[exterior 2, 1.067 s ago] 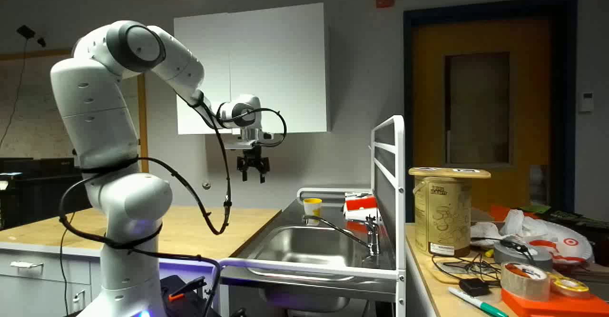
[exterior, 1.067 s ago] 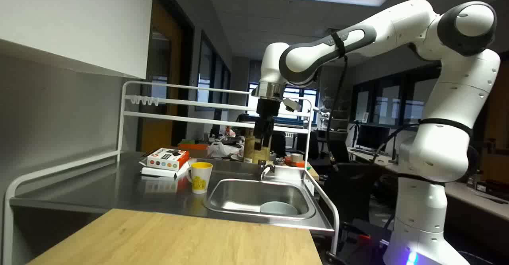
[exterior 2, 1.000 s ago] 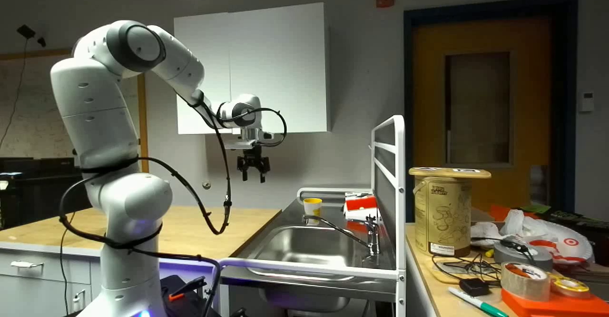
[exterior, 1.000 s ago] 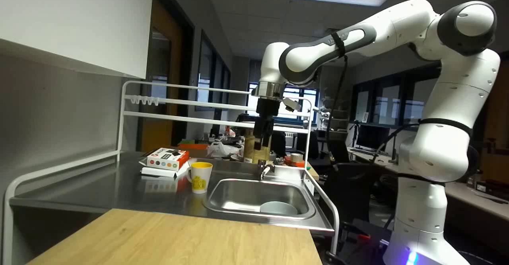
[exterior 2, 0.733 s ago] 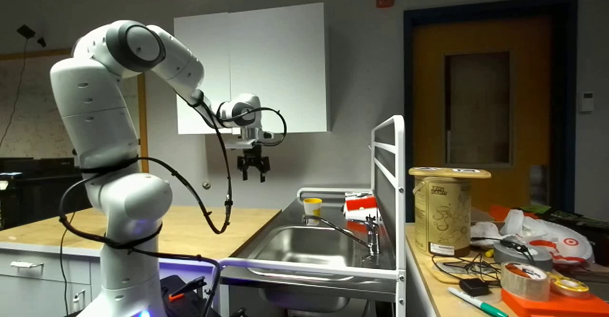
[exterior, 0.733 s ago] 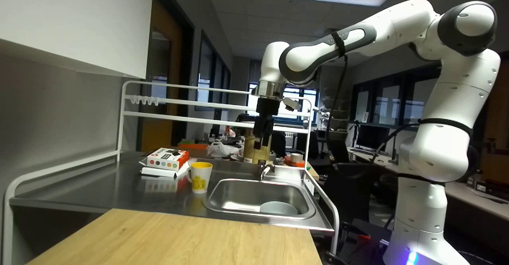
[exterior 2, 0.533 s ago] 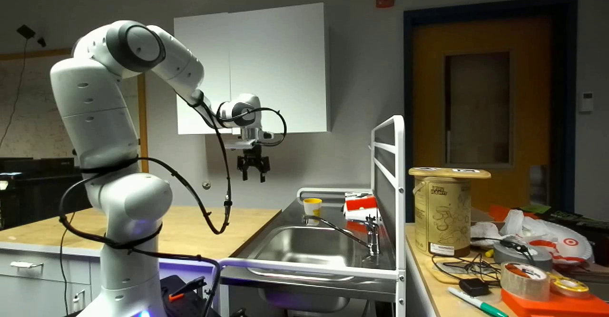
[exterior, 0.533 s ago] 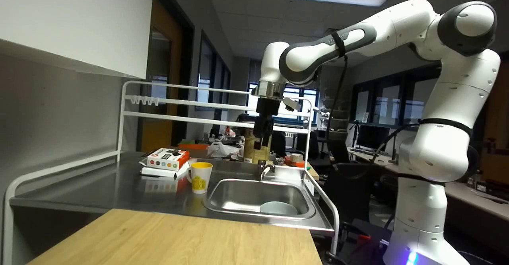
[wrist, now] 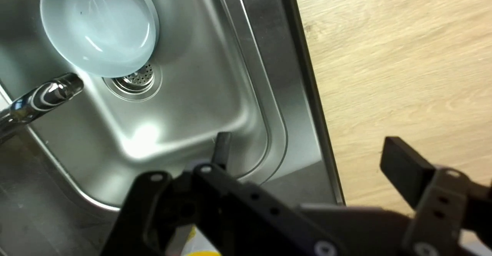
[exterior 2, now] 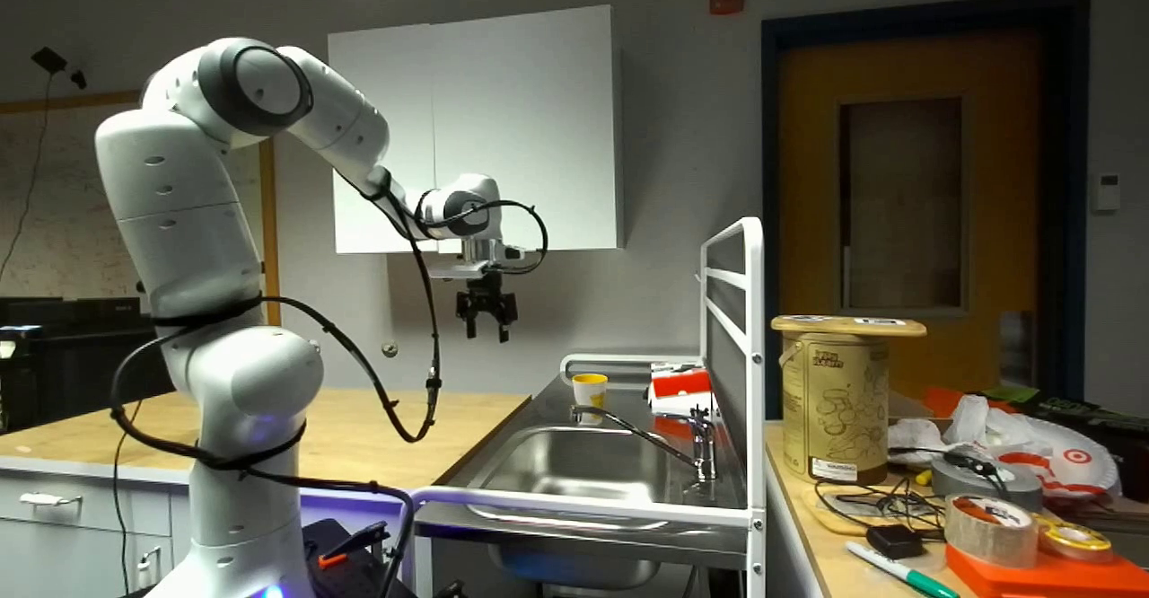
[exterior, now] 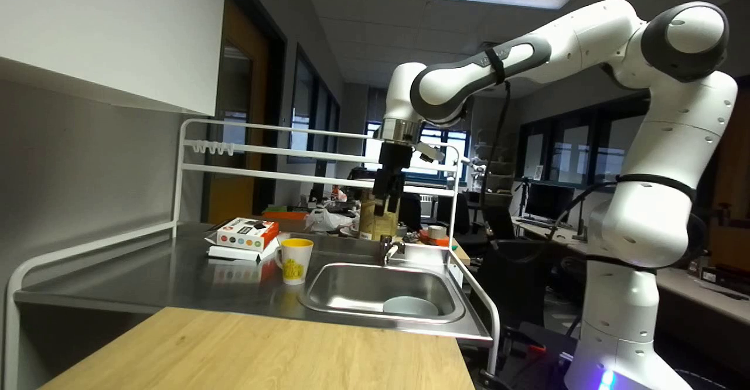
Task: Take the mug from beside the sink and put it in the sink
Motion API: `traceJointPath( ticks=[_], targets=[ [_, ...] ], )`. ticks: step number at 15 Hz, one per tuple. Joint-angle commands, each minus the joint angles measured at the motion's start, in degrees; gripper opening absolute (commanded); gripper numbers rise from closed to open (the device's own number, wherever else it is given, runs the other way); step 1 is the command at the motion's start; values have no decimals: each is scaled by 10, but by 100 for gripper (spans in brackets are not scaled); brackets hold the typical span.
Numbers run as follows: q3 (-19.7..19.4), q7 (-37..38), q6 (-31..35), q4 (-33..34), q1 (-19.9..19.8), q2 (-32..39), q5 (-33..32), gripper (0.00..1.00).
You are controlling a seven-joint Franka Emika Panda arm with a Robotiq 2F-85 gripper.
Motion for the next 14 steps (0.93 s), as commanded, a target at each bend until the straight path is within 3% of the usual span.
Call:
traceJointPath(
  ticks=[1, 7, 14],
  targets=[
    [-10, 13, -17, 82, -20, 51, -9, 100],
    [-11, 37, -41, 274, -30, 202, -14, 100],
    [-16, 111, -130, 484, 0, 370, -42, 100]
  ],
)
